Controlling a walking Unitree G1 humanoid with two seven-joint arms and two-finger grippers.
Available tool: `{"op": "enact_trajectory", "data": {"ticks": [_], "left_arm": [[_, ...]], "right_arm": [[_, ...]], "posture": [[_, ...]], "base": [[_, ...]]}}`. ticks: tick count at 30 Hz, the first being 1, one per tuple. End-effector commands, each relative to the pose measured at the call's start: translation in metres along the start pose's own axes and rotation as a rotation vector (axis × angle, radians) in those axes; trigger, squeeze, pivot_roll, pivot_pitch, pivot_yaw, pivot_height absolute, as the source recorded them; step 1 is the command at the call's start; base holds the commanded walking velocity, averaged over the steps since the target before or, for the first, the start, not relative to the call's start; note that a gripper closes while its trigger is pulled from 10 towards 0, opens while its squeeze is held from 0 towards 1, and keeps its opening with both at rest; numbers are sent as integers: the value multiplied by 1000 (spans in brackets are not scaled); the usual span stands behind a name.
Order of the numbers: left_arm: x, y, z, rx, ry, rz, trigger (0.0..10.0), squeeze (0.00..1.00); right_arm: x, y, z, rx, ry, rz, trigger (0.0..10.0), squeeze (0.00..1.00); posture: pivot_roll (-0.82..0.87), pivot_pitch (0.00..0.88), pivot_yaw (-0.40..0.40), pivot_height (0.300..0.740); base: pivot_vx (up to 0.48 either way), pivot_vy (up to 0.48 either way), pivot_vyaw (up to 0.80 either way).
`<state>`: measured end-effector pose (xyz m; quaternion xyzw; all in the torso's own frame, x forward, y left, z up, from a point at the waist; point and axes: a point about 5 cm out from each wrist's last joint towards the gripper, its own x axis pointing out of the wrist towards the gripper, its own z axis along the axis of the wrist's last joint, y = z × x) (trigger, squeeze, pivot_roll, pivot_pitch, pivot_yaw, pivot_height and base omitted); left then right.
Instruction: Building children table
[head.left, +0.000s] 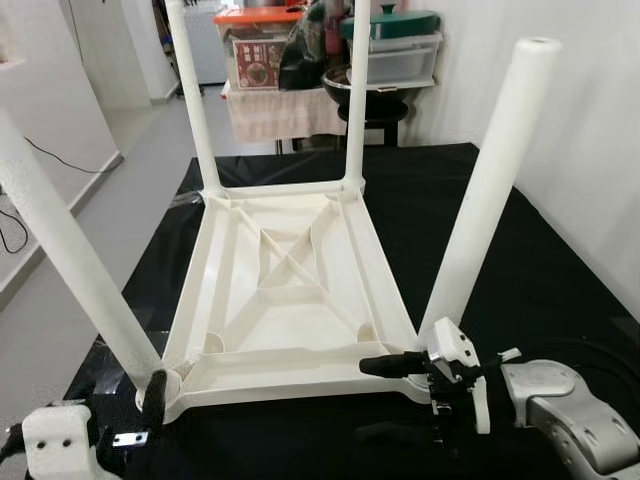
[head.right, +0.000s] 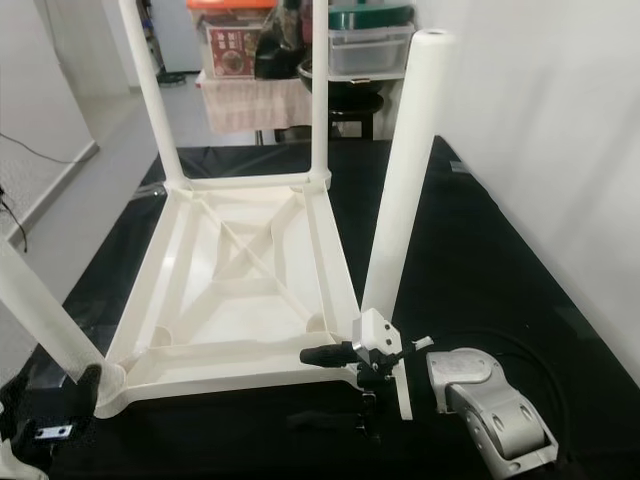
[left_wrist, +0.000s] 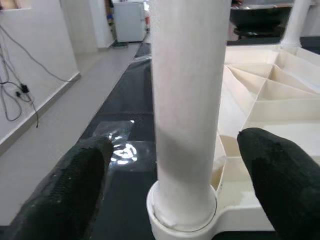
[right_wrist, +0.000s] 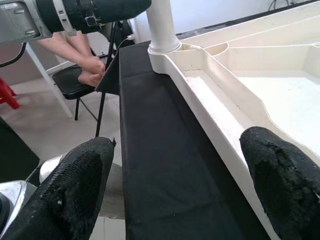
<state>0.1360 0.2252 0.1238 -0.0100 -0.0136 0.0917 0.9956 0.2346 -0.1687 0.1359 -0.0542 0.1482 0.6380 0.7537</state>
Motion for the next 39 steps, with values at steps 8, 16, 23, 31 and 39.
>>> {"op": "enact_trajectory", "data": {"ticks": [8,16,23,31,39], "left_arm": [[18,3,-15,-8,48,-51,10000,1000],[31,8,-32,40,94,-19,10000,0],[34,10,-38,43,102,-15,10000,0],[39,10,-39,44,88,-26,10000,0],[42,11,-39,46,81,-22,10000,0]], "right_arm": [[3,2,6,-18,-20,13,10000,0],[-36,20,-1,43,130,47,10000,0],[-88,15,3,50,282,-76,10000,0],[-131,-18,52,-96,42,-385,10000,0],[-138,-24,117,-276,-320,-434,10000,0]], "posture": [[-25,1,7,740],[-65,10,7,740],[-85,12,14,740],[-88,7,24,740],[-84,0,28,740]], "base": [[0,0,0],[0,0,0],[0,0,0],[0,0,0],[0,0,0]]}}
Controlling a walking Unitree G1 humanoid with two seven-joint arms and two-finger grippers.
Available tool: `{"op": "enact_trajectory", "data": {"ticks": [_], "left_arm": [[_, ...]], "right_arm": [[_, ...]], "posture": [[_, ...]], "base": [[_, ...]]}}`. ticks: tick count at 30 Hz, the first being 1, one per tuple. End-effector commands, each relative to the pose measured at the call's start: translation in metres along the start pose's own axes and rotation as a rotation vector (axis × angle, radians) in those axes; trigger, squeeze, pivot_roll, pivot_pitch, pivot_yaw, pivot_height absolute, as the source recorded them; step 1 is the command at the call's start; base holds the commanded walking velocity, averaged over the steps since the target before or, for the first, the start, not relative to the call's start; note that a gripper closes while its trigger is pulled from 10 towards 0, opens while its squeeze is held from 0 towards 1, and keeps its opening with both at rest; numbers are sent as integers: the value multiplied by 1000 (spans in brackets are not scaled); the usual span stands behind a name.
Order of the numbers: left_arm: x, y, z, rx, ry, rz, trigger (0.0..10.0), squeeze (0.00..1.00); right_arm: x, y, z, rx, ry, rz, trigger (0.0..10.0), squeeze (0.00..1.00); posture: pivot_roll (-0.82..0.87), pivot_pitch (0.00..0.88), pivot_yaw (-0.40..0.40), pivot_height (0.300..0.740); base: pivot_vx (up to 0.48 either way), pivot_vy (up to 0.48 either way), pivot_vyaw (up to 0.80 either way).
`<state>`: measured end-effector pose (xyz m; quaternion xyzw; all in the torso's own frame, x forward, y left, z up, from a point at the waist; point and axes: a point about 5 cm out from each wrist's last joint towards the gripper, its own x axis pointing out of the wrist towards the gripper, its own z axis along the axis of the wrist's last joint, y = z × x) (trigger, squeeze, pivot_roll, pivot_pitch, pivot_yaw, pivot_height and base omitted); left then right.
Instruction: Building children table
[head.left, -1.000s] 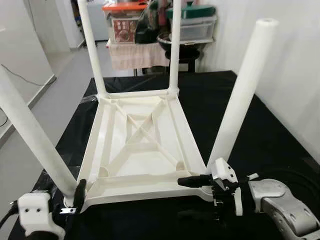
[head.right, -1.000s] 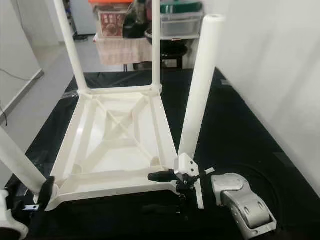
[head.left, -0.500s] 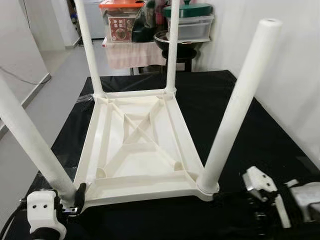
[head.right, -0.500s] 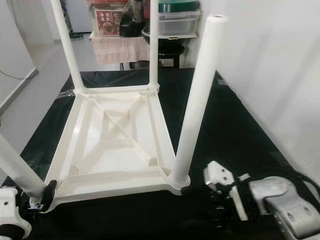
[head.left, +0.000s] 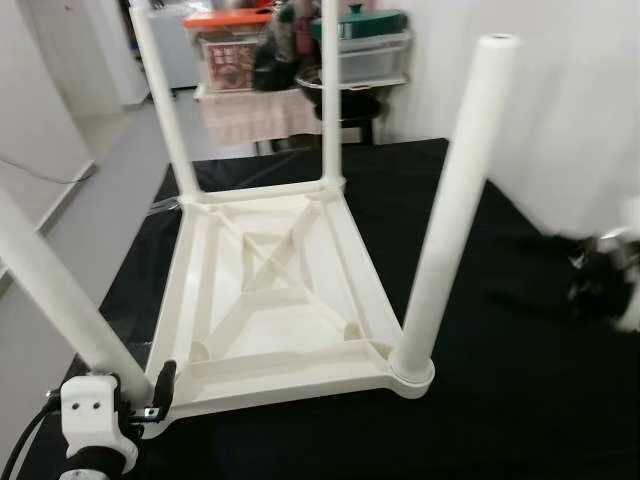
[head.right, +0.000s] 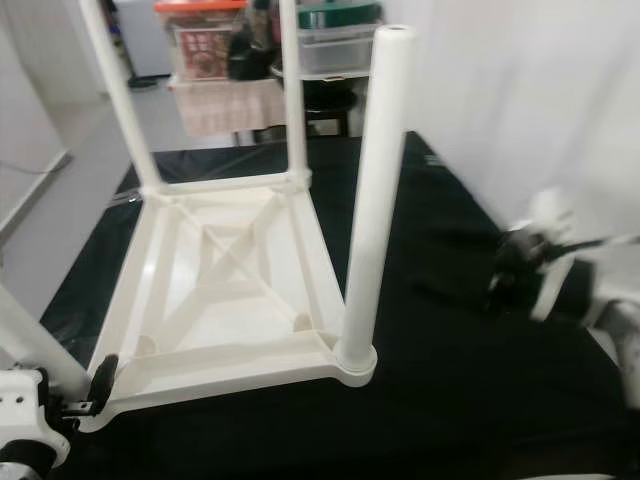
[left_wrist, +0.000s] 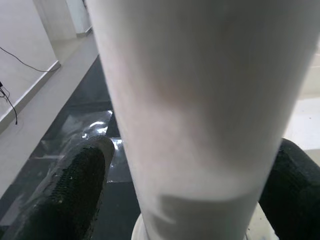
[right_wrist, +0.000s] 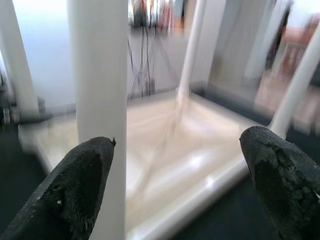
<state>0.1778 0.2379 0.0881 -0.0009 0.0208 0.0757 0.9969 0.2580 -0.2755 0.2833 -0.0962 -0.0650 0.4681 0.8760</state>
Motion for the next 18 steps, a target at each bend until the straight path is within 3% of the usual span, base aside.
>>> {"op": "enact_trajectory", "data": {"ticks": [1,6,10,18], "left_arm": [[-1,6,-3,20,13,12,10000,0],[-1,5,-4,17,12,15,10000,0],[2,3,-5,11,2,15,10000,0],[7,-2,-3,11,-18,-11,10000,0]], "right_arm": [[7,4,11,8,-99,51,10000,0],[21,9,21,-13,-157,121,10000,0],[48,12,30,-43,-208,157,10000,0],[73,18,30,0,-222,212,10000,0]], "posture": [[-84,0,28,740],[-80,0,28,740],[-78,0,20,740],[-79,0,11,740]], "base": [[0,0,0],[0,0,0],[0,0,0],[0,0,0]]}}
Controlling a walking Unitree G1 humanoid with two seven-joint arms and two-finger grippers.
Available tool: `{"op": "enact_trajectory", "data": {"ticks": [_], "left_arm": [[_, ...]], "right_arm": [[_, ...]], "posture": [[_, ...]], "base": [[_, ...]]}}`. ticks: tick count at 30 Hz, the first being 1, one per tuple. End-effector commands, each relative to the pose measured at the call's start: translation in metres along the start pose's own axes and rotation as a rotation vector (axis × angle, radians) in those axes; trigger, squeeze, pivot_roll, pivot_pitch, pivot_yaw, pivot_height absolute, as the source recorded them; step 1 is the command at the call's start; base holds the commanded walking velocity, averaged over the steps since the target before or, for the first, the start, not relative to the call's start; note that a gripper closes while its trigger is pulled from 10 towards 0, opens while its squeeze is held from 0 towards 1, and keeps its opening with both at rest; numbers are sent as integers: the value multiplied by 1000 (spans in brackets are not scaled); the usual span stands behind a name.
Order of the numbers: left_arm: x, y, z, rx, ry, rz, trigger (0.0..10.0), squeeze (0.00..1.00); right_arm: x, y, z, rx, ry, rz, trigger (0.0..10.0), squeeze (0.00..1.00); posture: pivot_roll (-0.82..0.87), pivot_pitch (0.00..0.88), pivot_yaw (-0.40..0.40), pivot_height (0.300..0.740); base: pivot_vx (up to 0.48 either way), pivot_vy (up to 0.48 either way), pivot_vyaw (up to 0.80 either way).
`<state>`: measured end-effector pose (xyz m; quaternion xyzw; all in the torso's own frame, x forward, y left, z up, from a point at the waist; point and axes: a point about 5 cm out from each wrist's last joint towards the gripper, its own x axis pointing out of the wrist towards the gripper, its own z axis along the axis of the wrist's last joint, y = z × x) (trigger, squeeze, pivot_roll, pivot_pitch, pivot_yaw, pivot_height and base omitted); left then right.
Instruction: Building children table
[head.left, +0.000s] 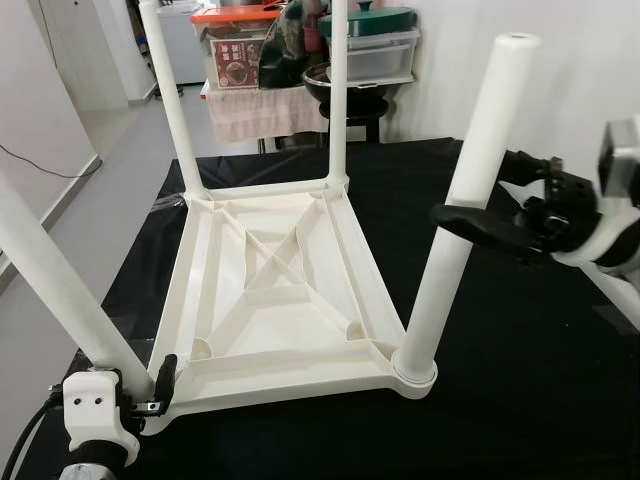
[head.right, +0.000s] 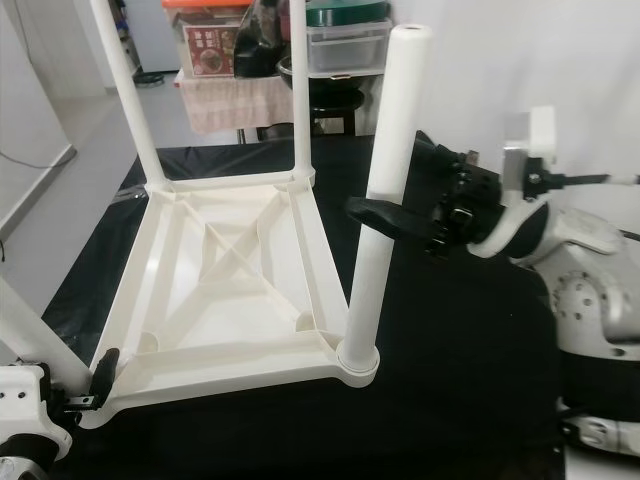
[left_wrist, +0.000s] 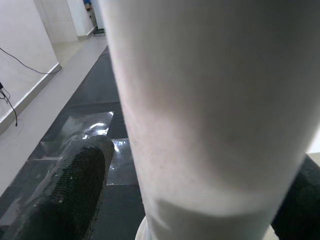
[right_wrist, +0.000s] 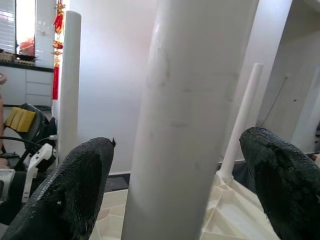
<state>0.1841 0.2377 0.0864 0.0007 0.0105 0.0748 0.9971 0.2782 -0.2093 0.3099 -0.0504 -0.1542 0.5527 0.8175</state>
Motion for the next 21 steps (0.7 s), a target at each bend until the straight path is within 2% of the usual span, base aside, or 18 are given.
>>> {"op": "enact_trajectory", "data": {"ticks": [1,4,5,16,17,18,19,20,21], "left_arm": [[1,-1,-2,9,2,-9,10000,0],[2,-1,-1,11,-1,-13,10000,0],[4,-1,0,12,-10,-15,10000,0],[10,-5,1,12,-24,-29,10000,0],[11,-6,1,12,-26,-32,10000,0],[12,-7,2,10,-37,-37,1804,0],[12,-7,2,10,-37,-37,1804,0],[13,-7,4,6,-45,-40,0,0],[15,-8,5,3,-51,-42,0,0]], "right_arm": [[7,4,0,7,1,30,10000,0],[11,5,-1,15,3,44,10000,0],[17,8,-3,34,-1,66,10000,0],[23,11,-4,42,-2,85,10000,0],[24,11,-5,43,-1,86,8667,0],[25,12,-6,50,-1,89,3686,0],[25,12,-6,50,-1,89,3686,0],[27,12,-7,57,-5,89,0,0],[28,13,-7,64,-12,93,0,0]], "posture": [[-79,0,11,740],[-79,0,10,740],[-80,0,9,740],[-83,0,5,740],[-83,0,5,740],[-84,0,6,740],[-84,0,6,740],[-83,0,6,740],[-83,0,6,740]], "base": [[0,0,0],[0,0,0],[0,0,0],[0,0,0],[0,0,0],[0,0,0],[0,0,0],[0,0,0],[0,0,0]]}}
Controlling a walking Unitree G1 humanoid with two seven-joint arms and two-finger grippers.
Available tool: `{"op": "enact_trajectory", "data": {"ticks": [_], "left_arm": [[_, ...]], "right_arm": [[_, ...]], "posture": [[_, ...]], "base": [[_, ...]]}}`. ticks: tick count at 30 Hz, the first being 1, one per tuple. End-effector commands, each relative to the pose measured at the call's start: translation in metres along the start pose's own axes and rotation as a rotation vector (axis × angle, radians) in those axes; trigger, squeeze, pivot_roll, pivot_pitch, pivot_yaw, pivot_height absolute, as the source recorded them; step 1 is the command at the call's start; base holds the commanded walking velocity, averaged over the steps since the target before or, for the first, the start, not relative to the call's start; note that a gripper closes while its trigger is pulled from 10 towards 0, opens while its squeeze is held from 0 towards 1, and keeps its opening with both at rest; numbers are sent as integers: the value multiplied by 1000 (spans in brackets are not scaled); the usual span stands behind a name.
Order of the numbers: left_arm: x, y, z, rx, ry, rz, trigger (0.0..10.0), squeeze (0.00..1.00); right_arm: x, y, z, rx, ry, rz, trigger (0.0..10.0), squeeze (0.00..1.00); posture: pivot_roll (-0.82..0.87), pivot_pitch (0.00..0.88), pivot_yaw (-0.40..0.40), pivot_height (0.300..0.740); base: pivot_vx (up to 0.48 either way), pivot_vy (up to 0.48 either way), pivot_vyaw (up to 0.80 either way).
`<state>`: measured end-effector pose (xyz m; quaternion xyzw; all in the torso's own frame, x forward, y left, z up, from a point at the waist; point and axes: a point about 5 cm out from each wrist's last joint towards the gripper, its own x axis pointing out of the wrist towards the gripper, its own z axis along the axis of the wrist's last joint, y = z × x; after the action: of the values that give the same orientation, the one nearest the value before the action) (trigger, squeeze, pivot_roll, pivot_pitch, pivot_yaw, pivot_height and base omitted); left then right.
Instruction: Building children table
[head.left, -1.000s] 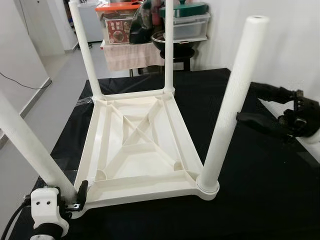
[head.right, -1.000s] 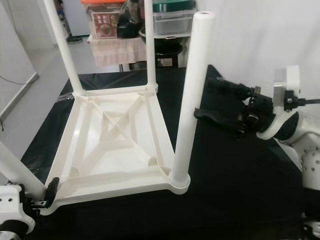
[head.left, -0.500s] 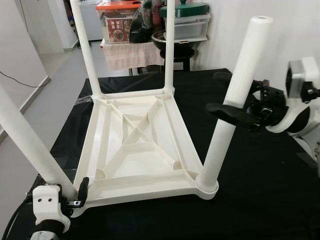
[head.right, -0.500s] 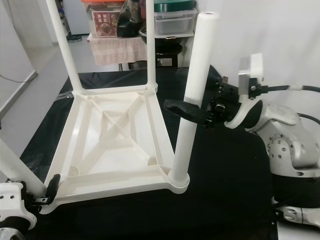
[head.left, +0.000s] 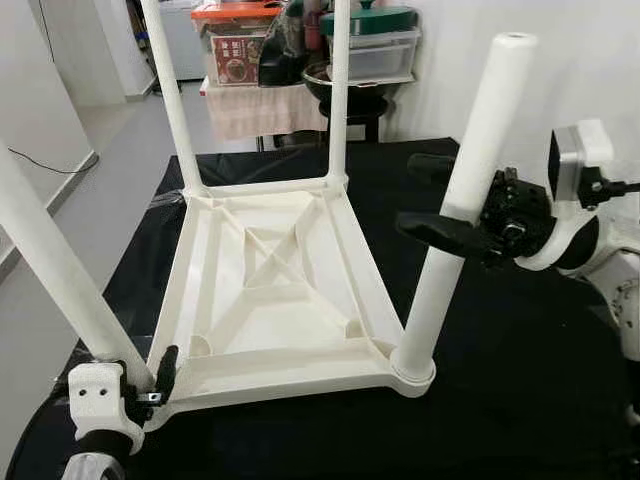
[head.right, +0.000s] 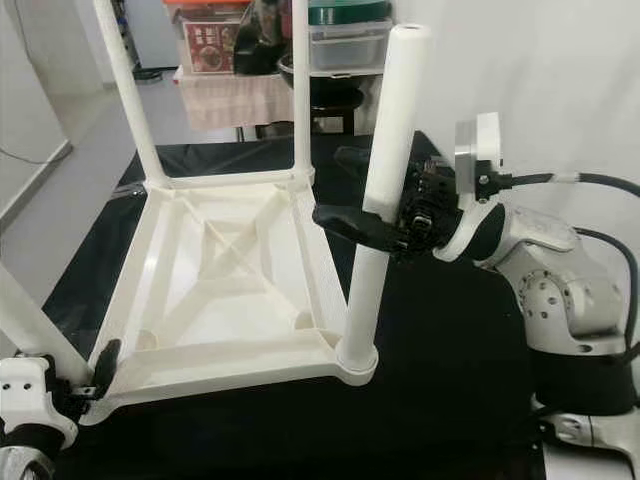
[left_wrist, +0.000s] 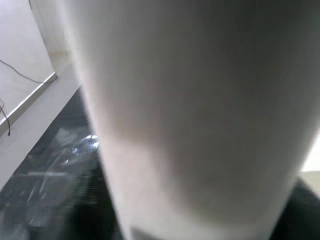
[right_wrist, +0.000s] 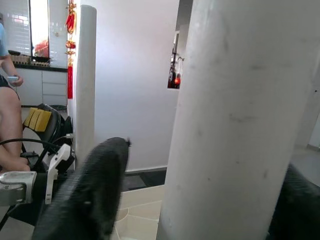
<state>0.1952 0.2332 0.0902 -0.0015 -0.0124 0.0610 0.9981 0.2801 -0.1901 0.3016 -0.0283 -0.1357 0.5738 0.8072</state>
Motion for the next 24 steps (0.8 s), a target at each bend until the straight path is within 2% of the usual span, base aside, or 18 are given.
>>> {"op": "enact_trajectory", "data": {"ticks": [1,18,22,24], "left_arm": [[4,-1,1,10,-5,-14,0,0],[3,1,-2,0,-4,-1,0,0],[4,6,3,8,-22,15,0,0],[7,15,17,27,-65,32,0,0]], "right_arm": [[12,5,3,2,-11,52,0,0],[12,2,-1,23,-12,16,0,0],[12,-5,-6,26,8,-57,0,0],[9,-21,-14,19,43,-204,0,0]], "posture": [[-83,0,6,740],[-85,0,3,740],[-78,0,3,740],[-74,0,7,740]], "base": [[0,0,0],[0,0,0],[0,0,0],[0,0,0]]}}
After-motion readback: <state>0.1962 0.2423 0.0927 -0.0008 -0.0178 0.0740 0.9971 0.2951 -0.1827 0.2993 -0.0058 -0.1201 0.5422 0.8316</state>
